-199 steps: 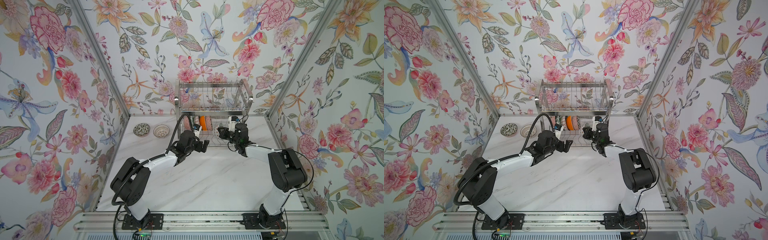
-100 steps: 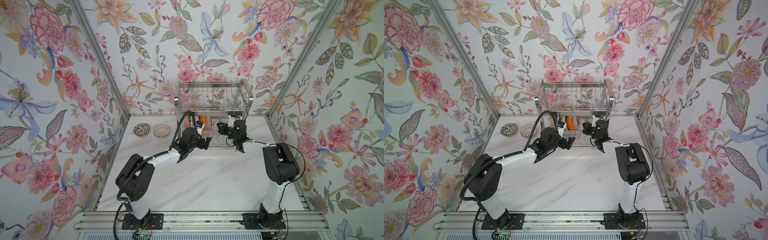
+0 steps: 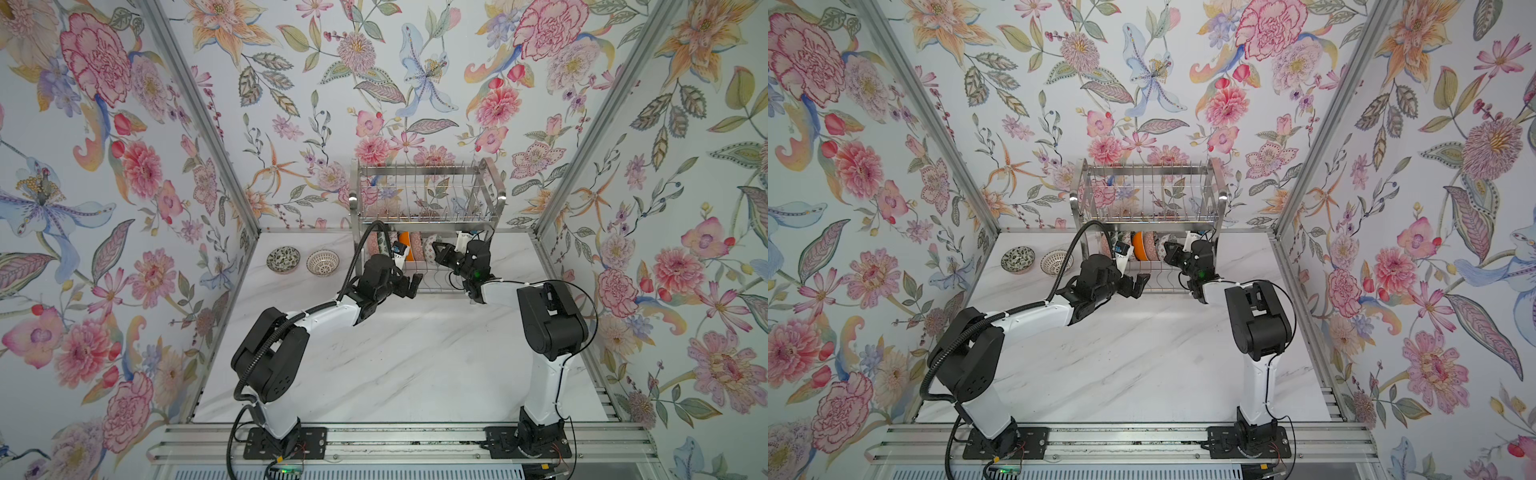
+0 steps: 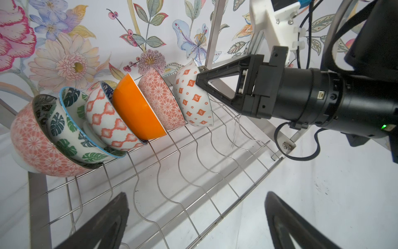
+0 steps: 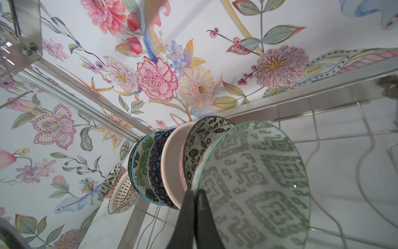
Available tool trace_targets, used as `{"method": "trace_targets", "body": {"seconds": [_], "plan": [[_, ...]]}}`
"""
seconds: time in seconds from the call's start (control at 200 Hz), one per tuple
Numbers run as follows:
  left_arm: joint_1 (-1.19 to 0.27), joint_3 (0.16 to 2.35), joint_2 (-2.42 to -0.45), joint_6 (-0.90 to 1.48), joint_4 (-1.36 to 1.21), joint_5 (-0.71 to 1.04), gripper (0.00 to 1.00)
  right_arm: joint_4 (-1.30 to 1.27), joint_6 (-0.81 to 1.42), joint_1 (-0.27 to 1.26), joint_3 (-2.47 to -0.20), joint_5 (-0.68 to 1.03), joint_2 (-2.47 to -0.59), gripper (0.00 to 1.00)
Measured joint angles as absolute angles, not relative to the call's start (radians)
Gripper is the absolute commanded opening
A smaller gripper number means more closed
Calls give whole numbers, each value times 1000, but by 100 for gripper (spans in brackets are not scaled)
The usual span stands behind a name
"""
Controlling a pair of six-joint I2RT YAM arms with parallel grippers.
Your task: Load the bowls into the dish rack
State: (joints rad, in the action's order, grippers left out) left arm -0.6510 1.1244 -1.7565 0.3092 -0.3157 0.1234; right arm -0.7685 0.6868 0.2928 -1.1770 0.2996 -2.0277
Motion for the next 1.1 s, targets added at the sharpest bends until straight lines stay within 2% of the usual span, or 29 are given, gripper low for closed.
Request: {"method": "trace_targets", "body": {"seconds": [1.101], "plan": [[-650,1129,-1779,276,-289,119,99,-984,866,277,-1256,342,-2170,0]]}}
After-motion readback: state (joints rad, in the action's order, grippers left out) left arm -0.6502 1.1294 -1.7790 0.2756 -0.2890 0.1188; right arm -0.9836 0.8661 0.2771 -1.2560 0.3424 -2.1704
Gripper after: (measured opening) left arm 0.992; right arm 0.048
